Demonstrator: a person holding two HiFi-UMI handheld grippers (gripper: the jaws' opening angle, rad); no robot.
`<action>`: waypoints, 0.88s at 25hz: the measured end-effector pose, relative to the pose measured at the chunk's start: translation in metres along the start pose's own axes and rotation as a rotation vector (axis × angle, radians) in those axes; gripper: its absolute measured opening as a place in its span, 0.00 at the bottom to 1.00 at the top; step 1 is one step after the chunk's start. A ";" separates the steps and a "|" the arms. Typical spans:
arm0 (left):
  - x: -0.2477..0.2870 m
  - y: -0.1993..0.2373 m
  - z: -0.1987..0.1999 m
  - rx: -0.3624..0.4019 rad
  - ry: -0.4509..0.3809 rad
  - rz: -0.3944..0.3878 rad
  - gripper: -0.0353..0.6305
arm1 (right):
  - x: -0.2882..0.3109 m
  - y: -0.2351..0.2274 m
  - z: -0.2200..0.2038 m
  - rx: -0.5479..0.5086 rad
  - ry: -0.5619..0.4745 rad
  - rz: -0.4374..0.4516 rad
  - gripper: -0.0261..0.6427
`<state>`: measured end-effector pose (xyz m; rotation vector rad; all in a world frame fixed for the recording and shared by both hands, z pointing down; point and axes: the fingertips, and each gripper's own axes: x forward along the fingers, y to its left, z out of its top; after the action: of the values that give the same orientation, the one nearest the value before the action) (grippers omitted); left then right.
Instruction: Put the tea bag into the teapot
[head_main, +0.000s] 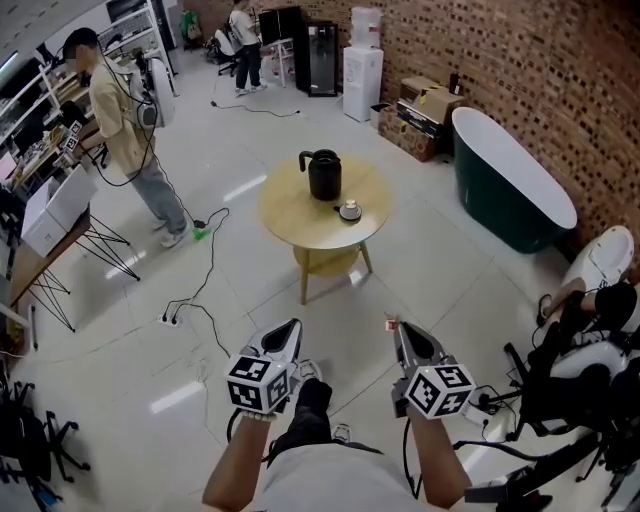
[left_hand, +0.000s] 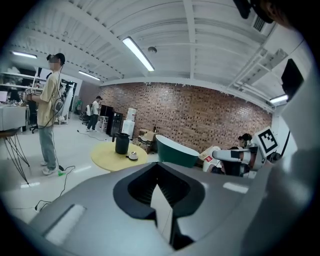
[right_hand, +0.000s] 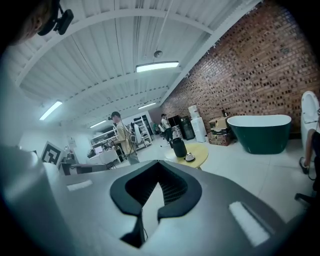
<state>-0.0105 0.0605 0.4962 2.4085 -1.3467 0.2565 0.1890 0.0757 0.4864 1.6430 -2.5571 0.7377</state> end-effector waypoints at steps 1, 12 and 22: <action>0.008 0.005 0.003 -0.001 -0.002 -0.002 0.07 | 0.008 -0.002 0.002 -0.003 0.002 -0.002 0.04; 0.099 0.094 0.065 -0.023 -0.050 0.009 0.07 | 0.141 -0.022 0.063 -0.055 -0.023 -0.006 0.04; 0.164 0.177 0.148 0.005 -0.080 -0.010 0.07 | 0.259 -0.016 0.151 -0.110 -0.094 -0.003 0.04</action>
<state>-0.0773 -0.2113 0.4553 2.4532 -1.3689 0.1632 0.1225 -0.2110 0.4256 1.6853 -2.6051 0.5207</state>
